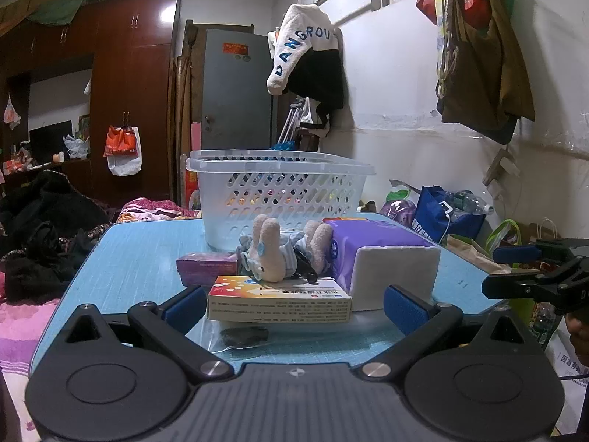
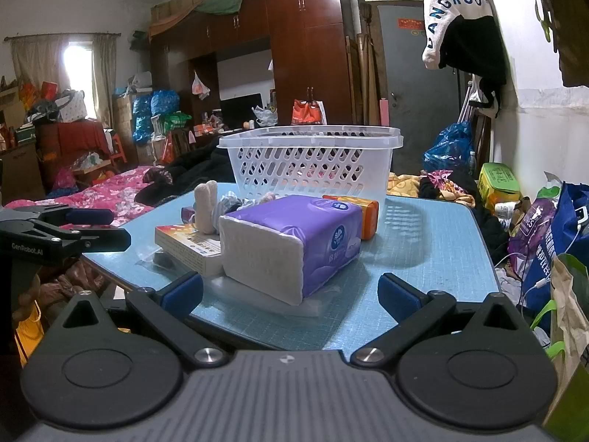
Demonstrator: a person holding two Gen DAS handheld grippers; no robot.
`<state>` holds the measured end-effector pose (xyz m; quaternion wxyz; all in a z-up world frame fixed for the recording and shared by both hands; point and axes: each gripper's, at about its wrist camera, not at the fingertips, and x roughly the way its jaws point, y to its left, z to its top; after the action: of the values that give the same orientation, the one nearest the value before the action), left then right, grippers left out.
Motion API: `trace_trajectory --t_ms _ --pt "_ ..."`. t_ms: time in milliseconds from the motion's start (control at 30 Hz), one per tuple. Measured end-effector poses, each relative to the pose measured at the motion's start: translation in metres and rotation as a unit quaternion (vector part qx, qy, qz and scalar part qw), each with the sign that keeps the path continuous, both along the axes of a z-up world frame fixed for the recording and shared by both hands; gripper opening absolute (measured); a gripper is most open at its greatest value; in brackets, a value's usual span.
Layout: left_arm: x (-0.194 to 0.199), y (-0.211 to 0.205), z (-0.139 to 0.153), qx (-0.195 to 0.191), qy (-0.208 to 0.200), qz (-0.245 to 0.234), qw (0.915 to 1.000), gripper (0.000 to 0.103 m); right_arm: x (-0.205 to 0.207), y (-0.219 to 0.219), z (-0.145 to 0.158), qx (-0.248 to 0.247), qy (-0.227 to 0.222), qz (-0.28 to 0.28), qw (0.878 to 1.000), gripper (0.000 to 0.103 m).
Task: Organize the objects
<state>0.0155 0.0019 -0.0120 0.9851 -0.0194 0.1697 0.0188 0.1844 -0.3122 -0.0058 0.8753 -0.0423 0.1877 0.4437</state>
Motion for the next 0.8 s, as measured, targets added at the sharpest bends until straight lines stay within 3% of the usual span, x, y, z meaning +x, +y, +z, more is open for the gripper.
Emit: trace_trajectory --t_ms 800 --pt "0.0015 0.0010 -0.0017 0.001 0.001 0.003 1.0000 0.103 0.0004 0.0003 -0.0010 -0.003 -0.001 0.000 1.000 0.103"
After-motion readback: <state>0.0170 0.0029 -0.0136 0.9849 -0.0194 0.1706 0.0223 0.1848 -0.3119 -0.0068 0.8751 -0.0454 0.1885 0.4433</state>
